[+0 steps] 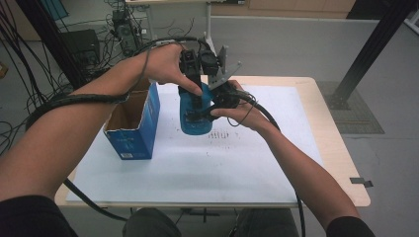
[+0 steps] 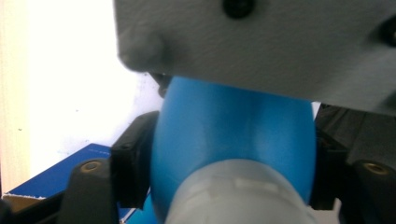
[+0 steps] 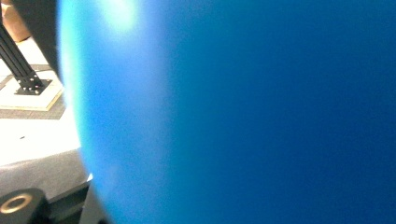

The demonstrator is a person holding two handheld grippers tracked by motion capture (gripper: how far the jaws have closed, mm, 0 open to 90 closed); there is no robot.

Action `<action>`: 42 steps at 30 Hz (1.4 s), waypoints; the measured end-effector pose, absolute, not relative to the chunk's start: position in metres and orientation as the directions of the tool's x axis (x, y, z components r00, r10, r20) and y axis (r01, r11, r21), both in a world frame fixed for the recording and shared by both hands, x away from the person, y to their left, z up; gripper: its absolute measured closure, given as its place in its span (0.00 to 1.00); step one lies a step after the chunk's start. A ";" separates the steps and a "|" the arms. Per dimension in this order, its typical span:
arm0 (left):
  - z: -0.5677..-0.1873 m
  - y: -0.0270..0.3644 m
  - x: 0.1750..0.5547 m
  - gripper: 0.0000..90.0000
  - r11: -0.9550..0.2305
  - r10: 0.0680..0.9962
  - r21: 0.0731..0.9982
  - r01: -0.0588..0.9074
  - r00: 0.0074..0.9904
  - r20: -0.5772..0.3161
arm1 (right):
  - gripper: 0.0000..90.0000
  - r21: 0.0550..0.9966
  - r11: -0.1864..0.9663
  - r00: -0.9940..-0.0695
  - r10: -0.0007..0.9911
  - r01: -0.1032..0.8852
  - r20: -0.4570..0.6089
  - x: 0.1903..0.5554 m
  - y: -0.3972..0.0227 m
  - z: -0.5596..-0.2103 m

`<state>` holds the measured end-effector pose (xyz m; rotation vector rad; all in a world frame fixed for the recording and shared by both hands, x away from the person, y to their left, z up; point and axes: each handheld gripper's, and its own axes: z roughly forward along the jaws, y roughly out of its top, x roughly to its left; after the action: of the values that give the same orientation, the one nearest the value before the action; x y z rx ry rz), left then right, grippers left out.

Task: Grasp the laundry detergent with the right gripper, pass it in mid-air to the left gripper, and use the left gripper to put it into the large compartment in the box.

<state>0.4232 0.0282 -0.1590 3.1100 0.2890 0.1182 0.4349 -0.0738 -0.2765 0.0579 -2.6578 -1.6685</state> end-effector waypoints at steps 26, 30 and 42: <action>-0.160 0.024 0.424 0.41 -0.985 0.174 0.006 0.174 0.981 0.089 | 0.49 0.902 0.430 -0.999 -0.023 -0.047 -0.041 0.437 -0.076 -0.279; -0.161 0.023 0.424 0.41 -0.985 0.172 0.004 0.173 0.981 0.087 | 0.48 0.902 0.430 -0.999 -0.024 -0.047 -0.041 0.438 -0.077 -0.280; -0.161 0.022 0.423 0.41 -0.985 0.173 -0.004 0.174 0.981 0.087 | 0.48 0.908 0.417 -0.999 -0.026 -0.033 -0.025 0.436 -0.077 -0.281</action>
<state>0.4230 0.0224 -0.1608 3.1379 0.2744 0.1365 0.4359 -0.0766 -0.2812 0.0553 -2.6498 -1.6990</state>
